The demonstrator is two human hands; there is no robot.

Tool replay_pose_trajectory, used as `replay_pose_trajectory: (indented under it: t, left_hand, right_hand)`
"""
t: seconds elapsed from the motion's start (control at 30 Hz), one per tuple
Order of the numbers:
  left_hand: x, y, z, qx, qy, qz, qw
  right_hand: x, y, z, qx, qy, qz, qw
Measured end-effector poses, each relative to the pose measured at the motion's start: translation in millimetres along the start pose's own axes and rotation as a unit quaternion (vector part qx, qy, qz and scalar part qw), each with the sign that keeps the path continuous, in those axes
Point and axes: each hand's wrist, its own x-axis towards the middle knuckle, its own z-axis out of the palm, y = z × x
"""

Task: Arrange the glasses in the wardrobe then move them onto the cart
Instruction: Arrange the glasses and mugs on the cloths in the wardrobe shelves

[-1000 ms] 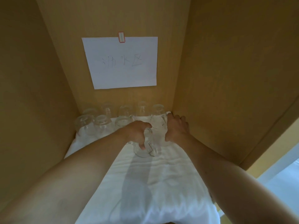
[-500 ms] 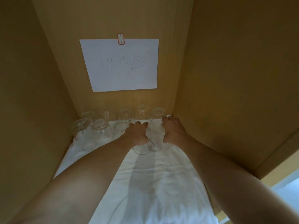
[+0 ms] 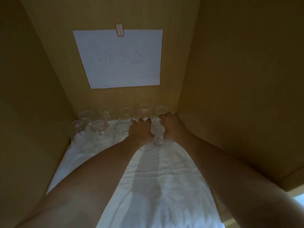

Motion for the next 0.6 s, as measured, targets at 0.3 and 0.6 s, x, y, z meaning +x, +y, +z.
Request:
replay_pose_trajectory:
  t: [0.3, 0.6]
  left_hand:
    - [3, -5, -1, -0.009, 0.028, 0.016, 0.999]
    - [-11, -25, -23, -0.083, 0.066, 0.029, 0.994]
  right_hand:
    - [-3, 5, 3, 0.020, 0.016, -0.019, 0.999]
    - [-29, -4, 7, 0.020, 0.032, 0.030, 0.999]
